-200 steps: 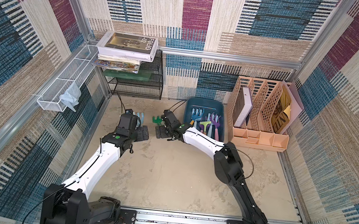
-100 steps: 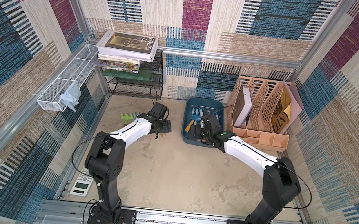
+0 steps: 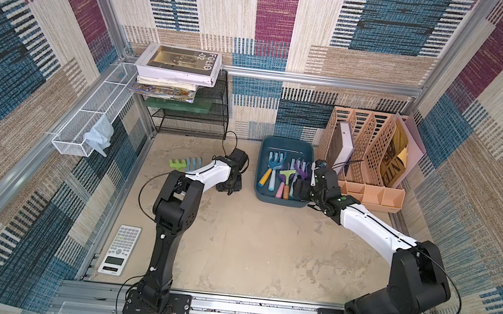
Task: Take the hand rake out of the storage box
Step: Place the rake at the center of the board.
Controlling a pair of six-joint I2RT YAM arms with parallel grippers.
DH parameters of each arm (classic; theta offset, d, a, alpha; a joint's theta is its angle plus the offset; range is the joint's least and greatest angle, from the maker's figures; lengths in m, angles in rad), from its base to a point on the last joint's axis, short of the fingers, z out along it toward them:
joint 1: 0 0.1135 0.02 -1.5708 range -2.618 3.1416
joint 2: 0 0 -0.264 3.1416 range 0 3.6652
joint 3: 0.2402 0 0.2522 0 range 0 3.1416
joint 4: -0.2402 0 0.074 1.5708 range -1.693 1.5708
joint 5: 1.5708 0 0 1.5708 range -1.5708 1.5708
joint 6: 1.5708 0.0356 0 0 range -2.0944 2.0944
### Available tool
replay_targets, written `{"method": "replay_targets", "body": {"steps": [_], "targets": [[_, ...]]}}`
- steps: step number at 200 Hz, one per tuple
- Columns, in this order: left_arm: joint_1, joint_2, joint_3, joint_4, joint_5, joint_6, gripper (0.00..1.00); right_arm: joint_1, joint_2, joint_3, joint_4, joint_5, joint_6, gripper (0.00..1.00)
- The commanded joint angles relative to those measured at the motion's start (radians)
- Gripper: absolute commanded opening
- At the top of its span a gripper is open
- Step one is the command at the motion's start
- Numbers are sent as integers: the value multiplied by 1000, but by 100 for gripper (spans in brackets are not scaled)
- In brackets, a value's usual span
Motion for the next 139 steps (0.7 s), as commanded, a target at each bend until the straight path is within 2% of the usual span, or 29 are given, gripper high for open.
{"method": "replay_targets", "body": {"steps": [1, 17, 39, 106, 139], "targets": [[23, -7, -17, -42, -34, 24, 33, -6, 11, 0, 29, -19, -10, 96], [46, -20, -38, -32, -22, 43, 25, -7, 20, 1, 31, -25, -11, 96], [76, -26, -47, -35, -3, 86, 21, -9, 32, 1, 31, -14, -14, 96], [154, -45, -78, -58, 35, 181, 20, -14, 42, -1, 37, -17, -13, 96], [166, -46, -72, -105, 8, 209, 20, -14, 45, -1, 40, -23, -11, 96]]}}
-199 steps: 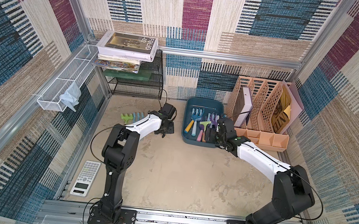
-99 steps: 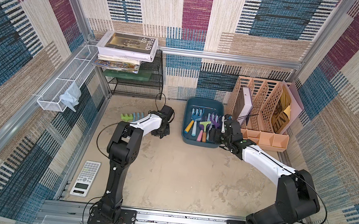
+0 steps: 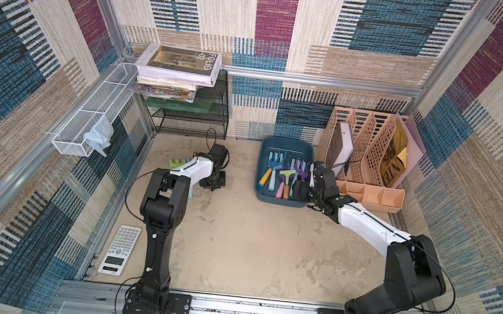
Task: Take the hand rake out of the storage box
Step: Place the rake at the center of the board.
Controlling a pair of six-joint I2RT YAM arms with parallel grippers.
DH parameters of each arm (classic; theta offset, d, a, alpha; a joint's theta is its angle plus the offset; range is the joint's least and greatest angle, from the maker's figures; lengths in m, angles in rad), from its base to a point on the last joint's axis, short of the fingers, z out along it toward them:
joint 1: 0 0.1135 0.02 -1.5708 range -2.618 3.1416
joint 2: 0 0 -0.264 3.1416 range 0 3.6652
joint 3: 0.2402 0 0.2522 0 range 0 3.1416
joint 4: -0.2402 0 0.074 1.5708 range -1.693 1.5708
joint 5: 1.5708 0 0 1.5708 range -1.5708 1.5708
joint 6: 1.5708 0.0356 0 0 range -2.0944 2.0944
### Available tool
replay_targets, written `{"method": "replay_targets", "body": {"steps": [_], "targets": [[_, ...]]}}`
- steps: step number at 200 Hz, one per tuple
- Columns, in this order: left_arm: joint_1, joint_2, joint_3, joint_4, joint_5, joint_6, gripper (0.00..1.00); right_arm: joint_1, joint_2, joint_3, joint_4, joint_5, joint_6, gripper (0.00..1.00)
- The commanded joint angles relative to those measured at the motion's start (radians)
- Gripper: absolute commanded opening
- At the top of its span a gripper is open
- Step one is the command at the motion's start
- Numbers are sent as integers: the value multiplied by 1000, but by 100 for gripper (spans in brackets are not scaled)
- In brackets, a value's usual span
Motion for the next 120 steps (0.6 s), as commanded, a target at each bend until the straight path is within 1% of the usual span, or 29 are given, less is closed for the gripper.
{"method": "replay_targets", "body": {"steps": [1, 20, 49, 65, 83, 107, 120], "targets": [[14, 2, 1, -116, -53, 40, 20, 0, 7, 1, 33, -8, -5, 96], [40, -1, 4, -124, -24, 49, 20, 0, 9, 1, 34, -14, -6, 96], [61, -9, 0, -138, -30, 39, 21, 0, 9, 0, 34, -11, -2, 95], [70, -15, -9, -121, 7, 49, 26, 0, 10, -5, 44, -10, 1, 96], [70, -9, -6, -128, 9, 55, 31, 0, 17, 0, 39, -14, 3, 96], [70, -17, -14, -125, 12, 60, 33, 0, 14, -2, 41, -17, 3, 96], [70, -26, -17, -130, 8, 61, 39, 0, 12, -2, 41, -17, 2, 96]]}}
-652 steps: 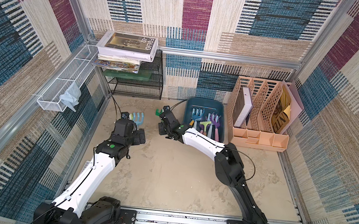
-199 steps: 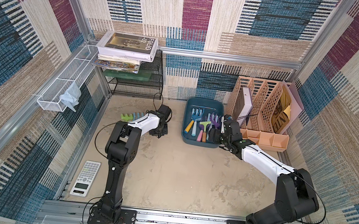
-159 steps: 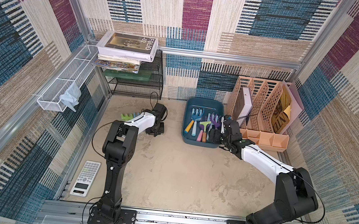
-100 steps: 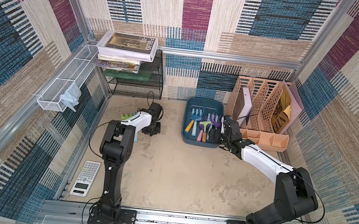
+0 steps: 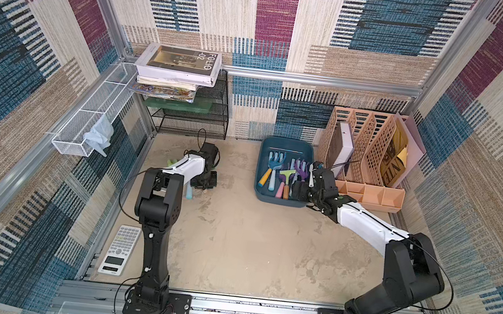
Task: Take the hand rake out of the storage box
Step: Place the rake at the center of the board, then pick up the rake from the storage box.
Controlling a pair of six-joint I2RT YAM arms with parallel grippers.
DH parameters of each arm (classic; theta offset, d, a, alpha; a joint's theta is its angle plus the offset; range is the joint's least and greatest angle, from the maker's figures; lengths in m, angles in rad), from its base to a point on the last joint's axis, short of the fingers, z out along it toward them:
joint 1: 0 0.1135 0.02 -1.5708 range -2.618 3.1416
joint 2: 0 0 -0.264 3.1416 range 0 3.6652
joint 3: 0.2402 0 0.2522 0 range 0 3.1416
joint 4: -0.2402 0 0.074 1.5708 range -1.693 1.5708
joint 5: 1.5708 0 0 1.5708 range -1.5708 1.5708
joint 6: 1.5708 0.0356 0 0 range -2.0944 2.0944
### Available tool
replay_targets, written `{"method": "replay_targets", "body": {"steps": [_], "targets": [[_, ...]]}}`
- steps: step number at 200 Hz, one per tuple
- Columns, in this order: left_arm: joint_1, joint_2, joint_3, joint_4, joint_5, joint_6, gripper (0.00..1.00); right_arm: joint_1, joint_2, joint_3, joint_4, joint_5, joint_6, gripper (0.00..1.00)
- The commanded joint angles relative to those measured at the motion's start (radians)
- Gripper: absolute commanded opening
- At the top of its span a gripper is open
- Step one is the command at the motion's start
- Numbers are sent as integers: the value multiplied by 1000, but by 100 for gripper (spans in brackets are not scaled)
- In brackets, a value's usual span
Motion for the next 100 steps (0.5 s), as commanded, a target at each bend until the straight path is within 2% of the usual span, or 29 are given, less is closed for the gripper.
{"method": "replay_targets", "body": {"steps": [1, 15, 48, 77, 100], "targets": [[2, -13, -9, -65, -7, 14, 40, 0, -1, 1, 20, -9, 0, 96], [2, -33, -5, -81, -7, 10, 44, 1, -6, 0, 21, -9, 0, 96], [-39, -177, -9, -88, -6, -33, 64, 0, -26, -11, 26, 1, -1, 96], [-186, -270, 32, -27, 7, -65, 71, -2, -65, -43, 51, 23, -3, 96], [-328, -201, 152, 3, 27, -39, 68, -15, -93, -67, 62, 30, 3, 96]]}}
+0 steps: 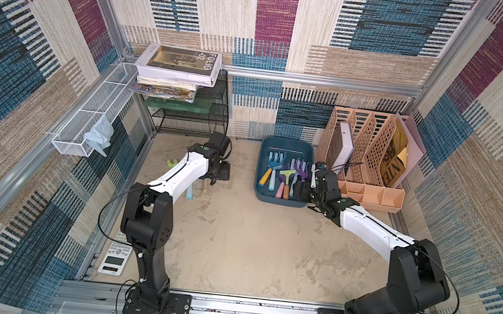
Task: Take the hand rake out of the storage box
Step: Pick up the rake from the storage box.
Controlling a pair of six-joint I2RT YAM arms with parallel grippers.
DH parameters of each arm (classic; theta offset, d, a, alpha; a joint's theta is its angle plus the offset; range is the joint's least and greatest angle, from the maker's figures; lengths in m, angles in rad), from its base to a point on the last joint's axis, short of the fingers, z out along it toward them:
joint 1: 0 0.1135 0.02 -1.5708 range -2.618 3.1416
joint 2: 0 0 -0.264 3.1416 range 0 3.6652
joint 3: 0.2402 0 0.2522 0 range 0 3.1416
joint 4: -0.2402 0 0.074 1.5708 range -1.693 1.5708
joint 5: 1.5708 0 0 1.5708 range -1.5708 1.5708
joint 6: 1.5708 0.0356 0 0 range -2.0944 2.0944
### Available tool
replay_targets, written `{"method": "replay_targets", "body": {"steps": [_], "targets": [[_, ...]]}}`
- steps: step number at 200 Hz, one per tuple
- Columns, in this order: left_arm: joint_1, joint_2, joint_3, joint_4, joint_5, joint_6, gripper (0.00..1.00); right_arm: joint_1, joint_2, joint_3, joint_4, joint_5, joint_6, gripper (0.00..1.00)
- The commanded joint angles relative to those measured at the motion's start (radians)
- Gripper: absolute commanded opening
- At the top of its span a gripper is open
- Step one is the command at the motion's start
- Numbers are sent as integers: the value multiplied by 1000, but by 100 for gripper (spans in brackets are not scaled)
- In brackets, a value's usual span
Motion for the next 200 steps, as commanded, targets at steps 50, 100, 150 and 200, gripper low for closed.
{"method": "replay_targets", "body": {"steps": [50, 100, 150, 200], "targets": [[-238, 486, 640, -180, -47, 76, 50, -37, -65, -62, 48, 9, 11, 96], [-247, 698, 896, -252, -128, 115, 50, -63, -94, -93, 66, -28, 12, 95], [-247, 801, 999, -226, -201, 149, 45, -76, -109, -121, 97, -59, 17, 96], [-242, 847, 982, -157, -233, 113, 44, -86, -95, -129, 114, -78, 17, 96]]}}
